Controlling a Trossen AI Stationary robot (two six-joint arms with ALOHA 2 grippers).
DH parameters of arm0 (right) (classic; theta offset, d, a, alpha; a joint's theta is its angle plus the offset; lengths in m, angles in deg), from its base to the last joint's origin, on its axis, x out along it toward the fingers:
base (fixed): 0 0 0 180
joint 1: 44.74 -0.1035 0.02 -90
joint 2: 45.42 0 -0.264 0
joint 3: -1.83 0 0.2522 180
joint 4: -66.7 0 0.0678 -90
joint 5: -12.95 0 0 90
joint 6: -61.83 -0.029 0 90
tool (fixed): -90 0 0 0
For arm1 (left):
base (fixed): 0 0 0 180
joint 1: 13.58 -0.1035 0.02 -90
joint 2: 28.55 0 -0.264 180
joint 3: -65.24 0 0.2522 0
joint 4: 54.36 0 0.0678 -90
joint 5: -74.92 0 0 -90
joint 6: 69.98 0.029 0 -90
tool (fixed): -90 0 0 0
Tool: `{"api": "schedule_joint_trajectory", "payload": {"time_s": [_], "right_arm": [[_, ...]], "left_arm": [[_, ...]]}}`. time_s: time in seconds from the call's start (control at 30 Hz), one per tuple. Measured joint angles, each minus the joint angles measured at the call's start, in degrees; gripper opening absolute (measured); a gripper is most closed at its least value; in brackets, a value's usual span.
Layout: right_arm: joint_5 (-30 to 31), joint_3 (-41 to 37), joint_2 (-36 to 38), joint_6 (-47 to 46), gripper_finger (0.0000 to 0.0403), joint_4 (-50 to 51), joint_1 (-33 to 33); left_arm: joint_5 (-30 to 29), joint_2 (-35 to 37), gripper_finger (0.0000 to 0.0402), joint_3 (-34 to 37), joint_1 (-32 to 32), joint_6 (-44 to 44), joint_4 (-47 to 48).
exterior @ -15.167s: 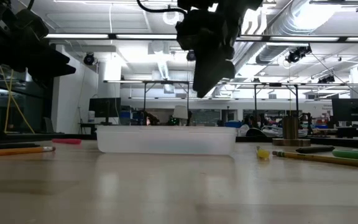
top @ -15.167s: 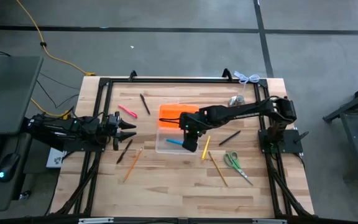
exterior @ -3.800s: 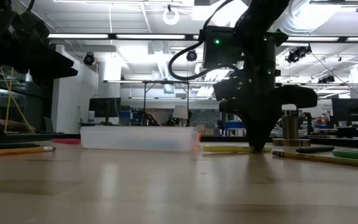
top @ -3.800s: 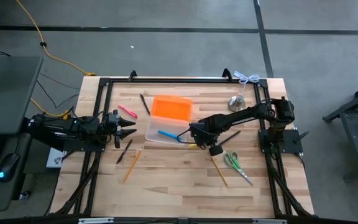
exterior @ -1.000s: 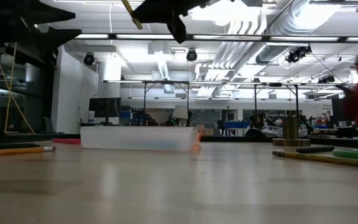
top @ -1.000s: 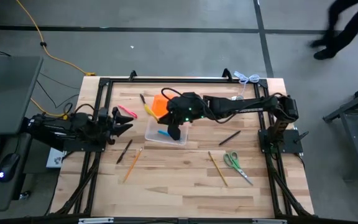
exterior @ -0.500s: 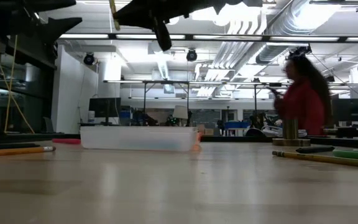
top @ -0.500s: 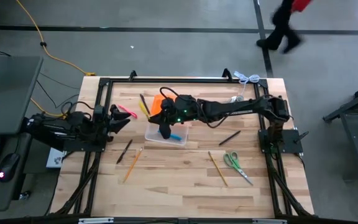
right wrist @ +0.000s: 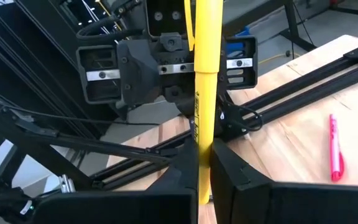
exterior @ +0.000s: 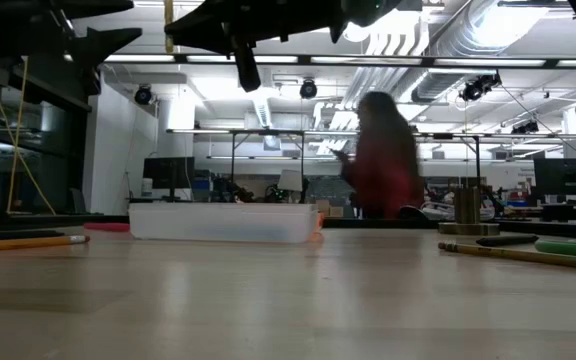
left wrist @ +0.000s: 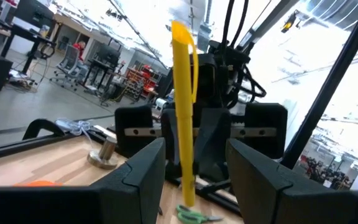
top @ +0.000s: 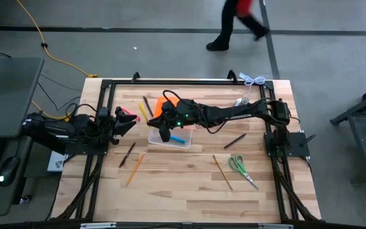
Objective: Pick & place school supplies into a supply box
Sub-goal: Put the yellow pen into the orange supply box
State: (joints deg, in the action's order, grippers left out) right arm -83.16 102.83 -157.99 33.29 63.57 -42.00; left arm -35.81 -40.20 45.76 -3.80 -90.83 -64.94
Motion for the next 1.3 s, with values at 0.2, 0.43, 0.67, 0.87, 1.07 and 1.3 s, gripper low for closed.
{"api": "schedule_joint_trajectory", "payload": {"time_s": [0.2, 0.43, 0.67, 0.87, 1.07, 1.3], "right_arm": [[0.6, 0.0, 0.0, 0.0, 0.0, -0.14, 0.02], [0.64, 0.0, 0.0, 0.0, 0.0, -0.1, 0.02], [1.49, 0.0, -0.02, 0.0, 0.0, 0.85, 0.02], [1.47, 0.02, -0.02, 0.0, 0.0, 0.97, 0.01], [1.41, 0.02, -0.02, 0.02, 0.0, 1.43, 0.02], [0.27, 0.02, -0.02, 0.02, 0.0, 1.62, 0.02]], "left_arm": [[0.0, -4.59, 0.02, 0.0, 0.0, 0.07, -5.78], [0.05, -10.72, 0.02, 0.0, 0.0, 0.0, -13.2], [0.79, -17.09, 0.02, 0.0, 0.0, -0.01, -22.59], [2.48, -22.58, 0.02, -3.33, -0.01, 0.12, -23.51], [3.8, -28.54, 0.02, -8.01, 0.0, 3.08, -23.59], [3.8, -31.29, 0.02, -8.76, 0.0, 2.56, -21.5]]}}
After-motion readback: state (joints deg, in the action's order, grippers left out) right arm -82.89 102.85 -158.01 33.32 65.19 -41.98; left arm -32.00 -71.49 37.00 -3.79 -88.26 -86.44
